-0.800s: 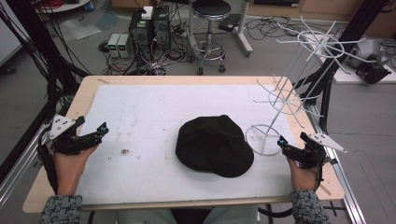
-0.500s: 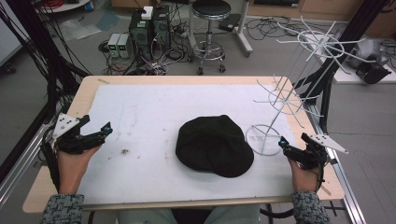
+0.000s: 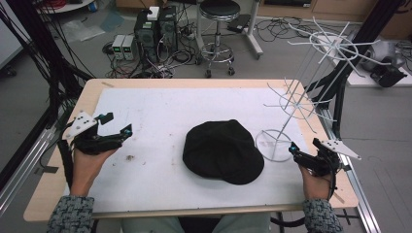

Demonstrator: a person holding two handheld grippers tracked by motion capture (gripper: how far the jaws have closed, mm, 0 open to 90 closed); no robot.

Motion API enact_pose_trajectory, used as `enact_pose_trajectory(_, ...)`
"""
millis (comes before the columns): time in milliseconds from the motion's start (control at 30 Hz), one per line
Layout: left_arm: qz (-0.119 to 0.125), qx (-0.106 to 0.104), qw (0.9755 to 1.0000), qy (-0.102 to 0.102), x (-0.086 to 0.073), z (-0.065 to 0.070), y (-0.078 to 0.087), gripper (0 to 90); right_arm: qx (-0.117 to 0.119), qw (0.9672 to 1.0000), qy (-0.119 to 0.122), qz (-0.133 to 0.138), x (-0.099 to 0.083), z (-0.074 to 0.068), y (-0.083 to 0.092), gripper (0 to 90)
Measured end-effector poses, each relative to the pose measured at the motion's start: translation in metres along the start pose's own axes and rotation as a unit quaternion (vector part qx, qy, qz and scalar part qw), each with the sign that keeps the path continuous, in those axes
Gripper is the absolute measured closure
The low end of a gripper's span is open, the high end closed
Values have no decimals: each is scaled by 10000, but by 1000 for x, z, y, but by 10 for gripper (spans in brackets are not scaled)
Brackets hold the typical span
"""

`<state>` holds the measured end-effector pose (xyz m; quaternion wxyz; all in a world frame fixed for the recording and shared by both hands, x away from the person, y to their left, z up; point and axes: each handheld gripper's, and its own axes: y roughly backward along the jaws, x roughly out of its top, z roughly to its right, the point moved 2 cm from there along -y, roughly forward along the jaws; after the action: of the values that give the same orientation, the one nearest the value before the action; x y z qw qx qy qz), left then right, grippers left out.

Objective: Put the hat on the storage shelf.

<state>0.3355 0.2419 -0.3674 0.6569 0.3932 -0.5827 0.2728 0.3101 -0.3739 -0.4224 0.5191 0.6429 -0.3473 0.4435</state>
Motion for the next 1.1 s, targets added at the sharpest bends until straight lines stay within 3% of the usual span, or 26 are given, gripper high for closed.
enact_pose_trajectory(167,104,-476,9987,-172,9,17,-24,177,-3,10000,-34,-8,-1,3,-1,107)
enact_pose_trajectory(233,172,-670,9975,-109,11,22,-32,177,4,10000,-38,-2,-2,3,-1,107)
enact_pose_trajectory(500,343,-1115,9931,-104,16,44,-65,180,14,10000,-54,-26,-2,4,-1,107)
enact_pose_trajectory(567,391,-1281,9910,-78,15,51,-73,181,21,10000,-61,-46,-2,4,-1,107)
enact_pose_trajectory(600,384,-1445,9887,-77,13,58,-82,186,36,10000,-60,-41,-2,3,-1,107)
enact_pose_trajectory(700,300,-1586,9868,-98,10,65,-91,187,41,10000,-73,-40,-2,3,-1,107)
enact_pose_trajectory(800,119,-1902,9815,-181,4,81,-107,188,43,10000,-64,-31,-2,4,-1,107)
enact_pose_trajectory(1033,-134,-2396,9703,-316,-2,108,-131,192,44,9999,-106,-58,-3,5,-1,107)
enact_pose_trajectory(1100,-134,-2442,9690,-337,-2,111,-134,197,56,9999,-92,-35,-2,5,-1,107)
